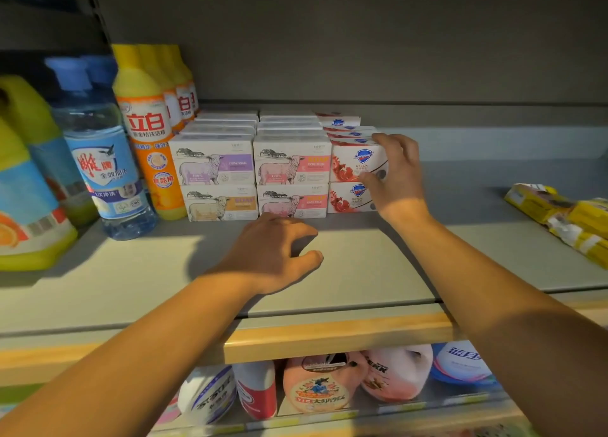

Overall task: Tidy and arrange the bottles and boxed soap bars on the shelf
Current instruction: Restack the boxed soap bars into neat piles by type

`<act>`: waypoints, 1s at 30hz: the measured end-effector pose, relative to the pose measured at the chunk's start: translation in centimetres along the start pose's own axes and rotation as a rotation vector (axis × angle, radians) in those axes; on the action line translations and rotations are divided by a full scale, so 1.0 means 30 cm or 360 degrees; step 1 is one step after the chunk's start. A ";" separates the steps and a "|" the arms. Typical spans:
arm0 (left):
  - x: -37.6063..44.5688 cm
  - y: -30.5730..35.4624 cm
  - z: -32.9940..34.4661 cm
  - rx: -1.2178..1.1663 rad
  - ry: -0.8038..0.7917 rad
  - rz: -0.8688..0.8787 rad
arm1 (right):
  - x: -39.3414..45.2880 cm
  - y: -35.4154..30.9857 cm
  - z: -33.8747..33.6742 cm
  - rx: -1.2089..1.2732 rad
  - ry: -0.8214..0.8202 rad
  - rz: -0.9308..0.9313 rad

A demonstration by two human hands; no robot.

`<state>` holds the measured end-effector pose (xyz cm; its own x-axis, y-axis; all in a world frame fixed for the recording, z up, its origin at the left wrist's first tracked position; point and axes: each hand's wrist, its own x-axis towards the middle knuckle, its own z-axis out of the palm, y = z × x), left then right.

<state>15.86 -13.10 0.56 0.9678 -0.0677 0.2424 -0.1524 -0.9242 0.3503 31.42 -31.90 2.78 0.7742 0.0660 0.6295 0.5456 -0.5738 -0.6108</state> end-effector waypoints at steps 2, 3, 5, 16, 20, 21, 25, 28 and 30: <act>0.000 0.000 0.001 -0.0008 0.0002 -0.0008 | -0.002 -0.001 0.001 0.0009 0.0003 0.0009; 0.000 -0.001 0.002 -0.0007 0.0004 -0.0011 | -0.002 -0.001 0.001 0.0009 0.0003 0.0012; 0.001 -0.001 0.002 -0.0006 0.0003 -0.0009 | -0.002 -0.003 0.001 0.0012 -0.0004 0.0019; -0.004 -0.002 0.002 0.0020 -0.0013 0.0002 | -0.107 0.001 -0.099 0.0098 -0.0107 0.0296; -0.012 0.004 -0.005 -0.0035 -0.0003 0.0026 | -0.247 0.020 -0.216 -0.0384 -0.0325 0.0196; -0.014 0.007 -0.008 -0.0053 -0.0005 0.0030 | -0.279 0.030 -0.257 -0.0511 -0.0385 0.0175; -0.022 0.013 -0.015 -0.0088 -0.0019 -0.0009 | -0.380 0.071 -0.396 -0.0852 -0.0525 0.0153; -0.020 0.056 -0.009 -0.0116 0.0027 0.0031 | -0.418 0.081 -0.409 -0.0898 -0.0500 0.0179; -0.018 0.113 0.003 -0.0189 0.0077 0.0059 | -0.424 0.072 -0.400 -0.0892 -0.0447 0.0192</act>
<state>14.84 -16.21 1.53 0.9507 -0.0802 0.2997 -0.2134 -0.8701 0.4443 18.91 -43.78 -0.79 0.9158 0.1419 0.3758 0.2573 -0.9256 -0.2775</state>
